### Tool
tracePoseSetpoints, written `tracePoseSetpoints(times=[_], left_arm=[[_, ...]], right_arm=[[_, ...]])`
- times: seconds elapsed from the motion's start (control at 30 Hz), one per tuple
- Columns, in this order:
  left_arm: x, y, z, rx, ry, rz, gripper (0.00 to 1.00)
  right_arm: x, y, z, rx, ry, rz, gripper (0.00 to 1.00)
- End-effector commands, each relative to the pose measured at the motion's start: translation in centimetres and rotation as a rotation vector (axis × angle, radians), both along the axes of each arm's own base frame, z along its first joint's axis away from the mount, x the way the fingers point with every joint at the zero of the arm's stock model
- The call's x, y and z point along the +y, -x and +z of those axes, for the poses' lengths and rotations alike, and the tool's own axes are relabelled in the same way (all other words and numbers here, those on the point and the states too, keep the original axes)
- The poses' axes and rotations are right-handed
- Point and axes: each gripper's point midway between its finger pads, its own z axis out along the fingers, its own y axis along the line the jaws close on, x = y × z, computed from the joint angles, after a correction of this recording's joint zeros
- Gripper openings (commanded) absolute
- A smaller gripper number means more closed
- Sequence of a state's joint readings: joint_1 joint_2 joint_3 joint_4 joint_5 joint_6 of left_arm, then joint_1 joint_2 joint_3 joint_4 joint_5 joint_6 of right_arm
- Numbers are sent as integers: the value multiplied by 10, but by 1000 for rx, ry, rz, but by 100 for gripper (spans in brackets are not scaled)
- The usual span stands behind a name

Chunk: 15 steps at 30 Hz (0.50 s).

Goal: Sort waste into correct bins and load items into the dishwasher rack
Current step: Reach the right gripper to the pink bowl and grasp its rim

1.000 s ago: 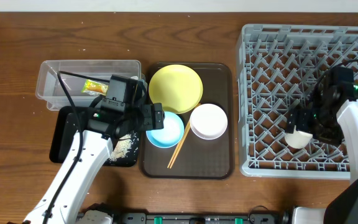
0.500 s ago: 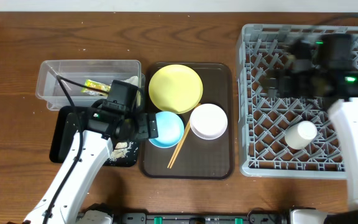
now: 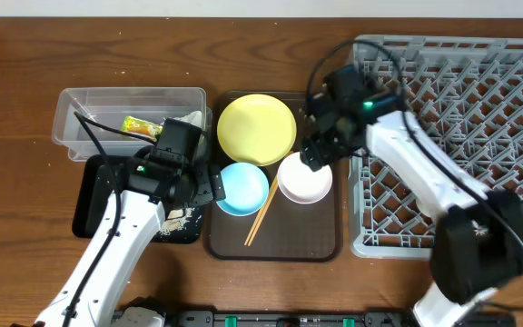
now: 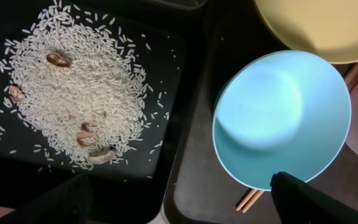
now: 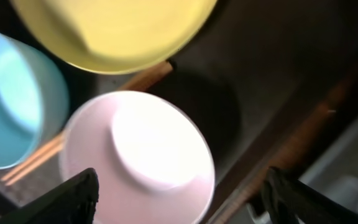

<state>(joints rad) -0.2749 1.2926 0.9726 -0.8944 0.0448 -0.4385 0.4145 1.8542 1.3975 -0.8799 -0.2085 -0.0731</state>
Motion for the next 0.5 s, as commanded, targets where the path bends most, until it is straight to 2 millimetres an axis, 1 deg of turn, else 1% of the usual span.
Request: tracePoseSetpoints(times=[0.0,0.1,0.17,0.2,0.23,0.27,0.3,0.33,0.4,0.47], left_arm=[[6,3,-4,9,-24,18,94],[6,3,-4,9,-24,18,94],[6,3,-4,9,-24,18,94],[6,3,-4,9,-24,18,94],[6,3,-4,9,-24,18,94],[6,3,-4,9,-24,18,94],[6,3,-4,9,-24,18,94],[6,3,-4,9,-24,18,94],[6,3,-4,9,-24,18,94],[6,3,-4,9,-24,18,94]], right_arm=[[0,1,-24,38,51,16,76],[-2,4,-43,86,72,17,67],[-3,5,-51,103,80,16,58],[-4,4,-53,100,89,15,50],[-6,2,-53,92,102,12,36],[-9,0,-51,79,116,9,21],[-10,-2,-49,66,124,5,15],[-12,-5,-45,50,135,1,11],[-19,-14,-32,4,157,-20,2],[-26,-25,-15,-51,177,-63,1]])
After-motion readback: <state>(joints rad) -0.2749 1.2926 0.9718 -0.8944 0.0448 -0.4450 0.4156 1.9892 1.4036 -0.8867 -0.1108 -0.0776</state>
